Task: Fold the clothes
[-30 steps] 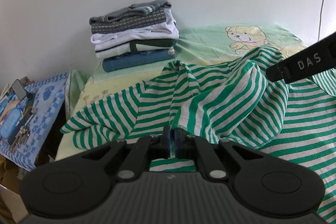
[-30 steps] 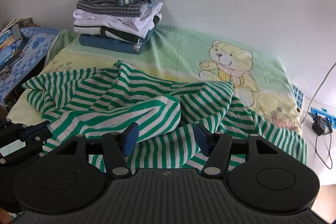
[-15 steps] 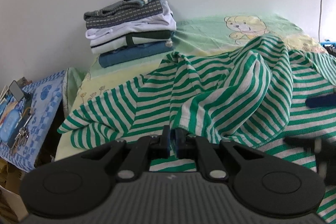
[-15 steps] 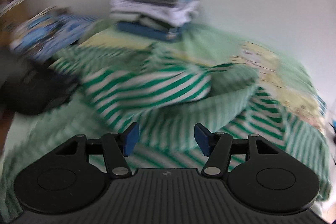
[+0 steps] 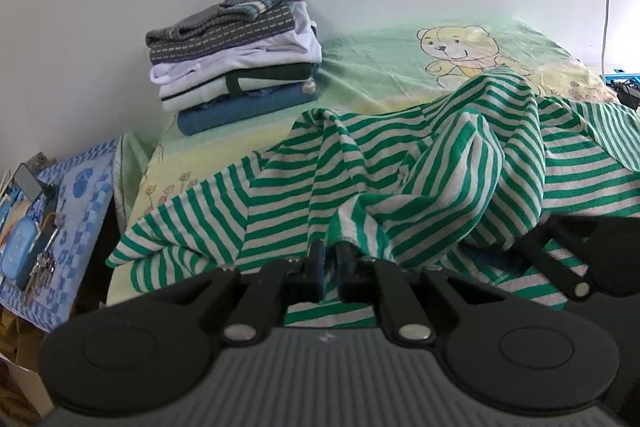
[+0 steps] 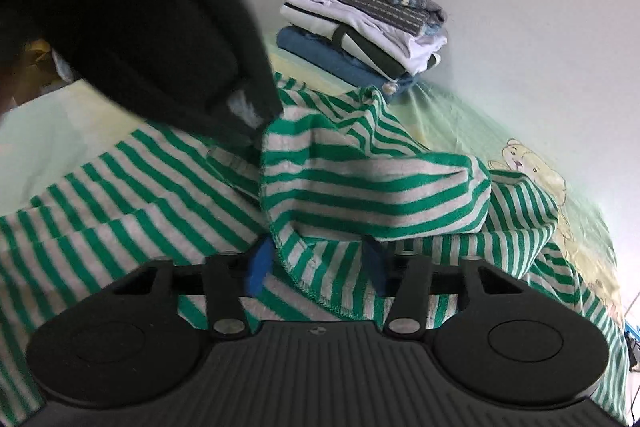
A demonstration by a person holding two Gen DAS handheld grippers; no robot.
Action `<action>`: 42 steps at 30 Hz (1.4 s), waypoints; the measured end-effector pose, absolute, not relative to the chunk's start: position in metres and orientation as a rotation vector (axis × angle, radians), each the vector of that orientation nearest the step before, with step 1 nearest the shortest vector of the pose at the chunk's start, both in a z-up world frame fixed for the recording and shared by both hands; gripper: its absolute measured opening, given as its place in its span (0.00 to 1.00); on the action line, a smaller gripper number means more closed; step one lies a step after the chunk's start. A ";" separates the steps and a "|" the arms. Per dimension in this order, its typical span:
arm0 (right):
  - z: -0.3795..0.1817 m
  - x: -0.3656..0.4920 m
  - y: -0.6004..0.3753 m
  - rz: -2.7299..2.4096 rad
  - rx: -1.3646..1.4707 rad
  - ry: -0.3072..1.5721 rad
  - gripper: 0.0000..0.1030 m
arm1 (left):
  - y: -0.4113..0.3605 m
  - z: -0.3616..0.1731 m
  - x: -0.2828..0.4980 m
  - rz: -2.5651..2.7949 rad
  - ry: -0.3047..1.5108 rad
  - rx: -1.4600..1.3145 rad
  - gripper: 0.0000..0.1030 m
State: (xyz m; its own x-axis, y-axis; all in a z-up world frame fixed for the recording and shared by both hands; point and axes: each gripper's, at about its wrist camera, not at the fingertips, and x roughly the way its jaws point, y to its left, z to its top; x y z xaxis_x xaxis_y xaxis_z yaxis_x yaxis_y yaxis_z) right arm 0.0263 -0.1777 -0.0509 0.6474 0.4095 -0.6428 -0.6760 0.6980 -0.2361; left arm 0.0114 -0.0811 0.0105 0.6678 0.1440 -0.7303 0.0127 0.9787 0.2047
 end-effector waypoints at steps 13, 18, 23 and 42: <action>-0.015 0.042 -0.239 0.465 -0.211 0.591 0.01 | -0.083 0.004 0.019 0.059 0.918 0.168 0.14; 0.006 0.033 -0.256 0.430 -0.143 0.568 0.01 | -0.091 0.005 0.018 0.032 0.937 0.173 0.16; 0.023 0.024 -0.268 0.410 -0.100 0.545 0.01 | -0.096 0.006 0.016 0.010 0.954 0.160 0.17; 0.045 0.016 -0.272 0.402 -0.073 0.506 0.02 | -0.092 0.006 0.006 0.007 0.983 0.102 0.31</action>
State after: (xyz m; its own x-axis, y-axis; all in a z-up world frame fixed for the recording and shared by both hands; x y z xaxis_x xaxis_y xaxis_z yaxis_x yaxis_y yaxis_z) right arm 0.0157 -0.2717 0.0455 0.7982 0.3567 -0.4855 -0.3921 0.9194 0.0308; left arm 0.0064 -0.0919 0.0057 0.5547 0.0523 -0.8304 0.0398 0.9952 0.0893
